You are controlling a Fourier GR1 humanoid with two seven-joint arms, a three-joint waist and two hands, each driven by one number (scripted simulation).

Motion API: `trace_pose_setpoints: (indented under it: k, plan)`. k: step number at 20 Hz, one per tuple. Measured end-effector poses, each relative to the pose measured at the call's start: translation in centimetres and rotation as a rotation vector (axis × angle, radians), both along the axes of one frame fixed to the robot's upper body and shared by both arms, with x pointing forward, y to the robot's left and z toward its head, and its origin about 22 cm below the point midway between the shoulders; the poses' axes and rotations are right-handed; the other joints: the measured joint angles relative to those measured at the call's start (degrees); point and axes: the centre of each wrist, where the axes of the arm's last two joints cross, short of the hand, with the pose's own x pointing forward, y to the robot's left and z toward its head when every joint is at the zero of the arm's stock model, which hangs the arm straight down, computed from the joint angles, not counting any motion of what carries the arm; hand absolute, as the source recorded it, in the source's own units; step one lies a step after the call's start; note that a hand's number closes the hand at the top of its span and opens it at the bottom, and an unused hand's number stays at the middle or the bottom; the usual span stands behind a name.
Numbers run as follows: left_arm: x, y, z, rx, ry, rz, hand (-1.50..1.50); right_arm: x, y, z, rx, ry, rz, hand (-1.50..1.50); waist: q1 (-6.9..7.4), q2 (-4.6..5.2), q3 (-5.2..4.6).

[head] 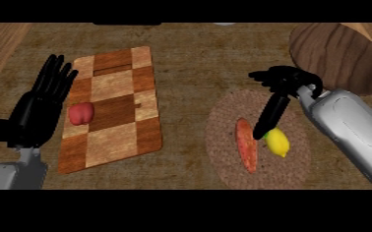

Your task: Pick the sweet potato from the placemat and place it in the bowl

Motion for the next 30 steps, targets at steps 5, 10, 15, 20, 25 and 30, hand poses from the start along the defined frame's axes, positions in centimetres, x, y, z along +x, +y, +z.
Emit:
trace_pose_setpoints:
  k: [5,10,15,20,25,30]
  plan:
    - [-0.1,-0.8,-0.5,0.002,0.003,0.008,0.00,-1.8,0.3,-1.0,-0.017,-0.001,0.008,-1.50,-0.46,-0.09,0.00]
    - [-0.9,0.0,-0.2,-0.002,-0.001,0.007,0.00,-3.8,0.4,-2.7,-0.069,-0.067,0.004,-1.50,-0.38,-0.10,0.02]
    - [-0.7,-0.1,-0.2,-0.001,-0.001,0.005,0.00,-5.1,0.7,-3.7,-0.080,-0.109,-0.005,-1.50,-0.32,-0.03,0.03]
    - [-0.6,0.0,0.1,-0.002,-0.006,0.006,0.00,-5.6,0.7,-4.9,-0.086,-0.122,-0.013,-1.50,-0.23,0.04,0.05]
    - [-0.3,-0.4,0.2,0.000,0.000,0.005,0.00,-5.9,2.0,-6.8,-0.094,-0.098,-0.003,-1.50,-0.15,0.07,0.04]
    - [-0.3,-0.4,0.3,-0.001,0.003,-0.002,0.00,-5.0,1.6,-7.9,-0.109,-0.069,-0.013,-1.50,-0.04,0.09,0.05]
